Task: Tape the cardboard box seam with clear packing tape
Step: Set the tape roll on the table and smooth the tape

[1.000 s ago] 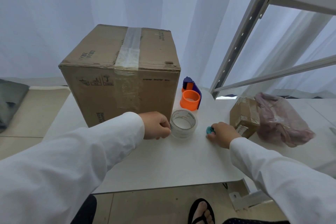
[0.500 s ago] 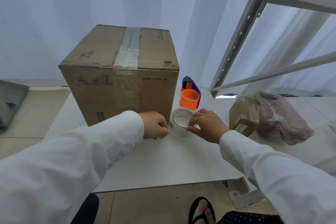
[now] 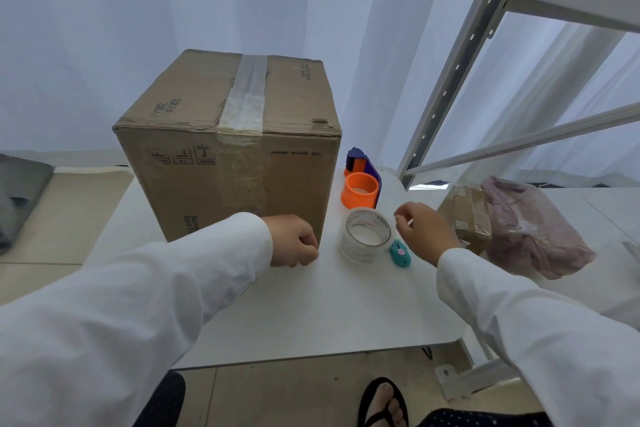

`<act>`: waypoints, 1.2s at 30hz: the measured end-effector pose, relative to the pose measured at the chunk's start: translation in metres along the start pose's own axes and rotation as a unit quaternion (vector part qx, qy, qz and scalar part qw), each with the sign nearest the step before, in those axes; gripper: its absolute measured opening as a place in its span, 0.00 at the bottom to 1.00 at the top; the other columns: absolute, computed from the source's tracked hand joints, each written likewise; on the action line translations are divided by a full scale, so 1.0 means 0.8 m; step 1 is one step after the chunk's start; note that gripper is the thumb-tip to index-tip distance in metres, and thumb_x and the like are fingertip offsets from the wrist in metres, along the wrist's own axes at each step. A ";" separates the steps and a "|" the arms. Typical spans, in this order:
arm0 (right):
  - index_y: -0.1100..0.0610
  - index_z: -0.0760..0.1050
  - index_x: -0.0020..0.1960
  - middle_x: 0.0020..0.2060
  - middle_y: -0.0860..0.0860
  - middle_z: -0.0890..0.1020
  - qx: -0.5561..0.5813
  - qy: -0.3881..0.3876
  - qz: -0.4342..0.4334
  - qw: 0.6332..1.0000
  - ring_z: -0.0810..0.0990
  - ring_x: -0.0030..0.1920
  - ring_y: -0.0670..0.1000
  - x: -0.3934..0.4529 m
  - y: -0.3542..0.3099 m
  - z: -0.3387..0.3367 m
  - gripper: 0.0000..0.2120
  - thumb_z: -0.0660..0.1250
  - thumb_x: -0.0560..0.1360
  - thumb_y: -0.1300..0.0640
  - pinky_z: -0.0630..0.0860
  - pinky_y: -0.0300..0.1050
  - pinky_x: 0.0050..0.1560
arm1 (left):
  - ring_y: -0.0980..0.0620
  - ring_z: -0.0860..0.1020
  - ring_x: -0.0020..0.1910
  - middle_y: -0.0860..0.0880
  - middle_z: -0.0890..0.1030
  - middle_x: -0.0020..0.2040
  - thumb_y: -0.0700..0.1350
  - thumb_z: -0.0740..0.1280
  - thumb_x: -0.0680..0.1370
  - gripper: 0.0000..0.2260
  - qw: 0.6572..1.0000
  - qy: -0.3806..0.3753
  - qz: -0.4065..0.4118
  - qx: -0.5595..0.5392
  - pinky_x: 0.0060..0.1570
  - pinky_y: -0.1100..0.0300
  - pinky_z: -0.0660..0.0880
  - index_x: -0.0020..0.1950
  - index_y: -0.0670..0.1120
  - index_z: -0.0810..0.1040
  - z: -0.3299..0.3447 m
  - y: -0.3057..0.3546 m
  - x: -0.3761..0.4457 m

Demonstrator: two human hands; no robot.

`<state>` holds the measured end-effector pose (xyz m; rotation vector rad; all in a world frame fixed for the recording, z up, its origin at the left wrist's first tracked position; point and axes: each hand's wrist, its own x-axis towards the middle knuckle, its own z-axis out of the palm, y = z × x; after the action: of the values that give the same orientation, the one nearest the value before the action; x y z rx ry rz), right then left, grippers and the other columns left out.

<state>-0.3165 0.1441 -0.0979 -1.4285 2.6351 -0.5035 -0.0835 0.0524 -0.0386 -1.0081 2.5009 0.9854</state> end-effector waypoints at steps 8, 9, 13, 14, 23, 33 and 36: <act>0.57 0.76 0.61 0.57 0.56 0.80 -0.123 -0.167 -0.006 0.978 0.77 0.54 0.55 -0.012 0.016 0.007 0.14 0.60 0.77 0.57 0.74 0.47 0.59 | 0.52 0.78 0.45 0.44 0.84 0.55 0.47 0.60 0.77 0.14 1.000 -0.006 0.002 0.013 0.54 0.58 0.75 0.57 0.43 0.79 0.002 -0.004 0.003; 0.57 0.76 0.61 0.57 0.56 0.80 -0.123 -0.162 -0.009 0.979 0.77 0.55 0.56 -0.012 0.016 0.007 0.14 0.60 0.77 0.57 0.74 0.48 0.59 | 0.52 0.77 0.45 0.45 0.84 0.55 0.47 0.60 0.77 0.14 1.000 -0.005 0.002 0.015 0.54 0.58 0.75 0.57 0.43 0.79 0.002 -0.004 0.003; 0.56 0.75 0.62 0.59 0.55 0.79 -0.108 -0.167 -0.002 0.980 0.77 0.56 0.55 -0.011 0.018 0.007 0.14 0.62 0.77 0.58 0.72 0.47 0.60 | 0.51 0.78 0.47 0.44 0.83 0.55 0.47 0.60 0.77 0.14 1.000 -0.012 -0.001 0.020 0.55 0.56 0.75 0.57 0.43 0.79 0.002 -0.003 0.004; 0.56 0.75 0.61 0.59 0.54 0.79 -0.105 -0.171 0.002 0.980 0.77 0.56 0.54 -0.010 0.018 0.007 0.14 0.62 0.77 0.58 0.72 0.46 0.60 | 0.50 0.78 0.47 0.44 0.83 0.55 0.48 0.60 0.77 0.15 1.000 -0.013 -0.002 0.020 0.55 0.56 0.75 0.57 0.43 0.79 0.002 -0.003 0.005; 0.55 0.75 0.57 0.51 0.53 0.82 -0.032 0.099 0.018 0.994 0.79 0.46 0.53 0.008 -0.032 -0.037 0.11 0.58 0.78 0.55 0.77 0.46 0.48 | 0.47 0.80 0.55 0.45 0.83 0.57 0.47 0.60 0.77 0.15 1.000 0.008 0.007 0.011 0.59 0.54 0.75 0.59 0.43 0.78 -0.010 -0.007 -0.015; 0.56 0.76 0.57 0.57 0.53 0.79 0.103 0.243 -0.242 0.934 0.75 0.57 0.54 -0.007 -0.186 -0.093 0.13 0.62 0.75 0.52 0.70 0.45 0.57 | 0.54 0.78 0.39 0.52 0.83 0.43 0.43 0.61 0.77 0.09 0.912 0.385 0.138 -0.025 0.42 0.62 0.77 0.51 0.48 0.81 -0.059 -0.050 -0.094; 0.54 0.71 0.64 0.61 0.51 0.76 0.034 0.207 -0.328 0.921 0.71 0.62 0.53 -0.025 -0.224 -0.093 0.21 0.64 0.74 0.47 0.66 0.50 0.64 | 0.54 0.71 0.45 0.47 0.81 0.47 0.43 0.63 0.75 0.09 0.789 0.596 0.141 0.052 0.45 0.65 0.67 0.52 0.44 0.79 -0.082 -0.072 -0.109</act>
<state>-0.1811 0.0883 0.0302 -2.4051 2.2943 -1.0464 0.0196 0.0221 0.0221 -1.5699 3.7290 0.1589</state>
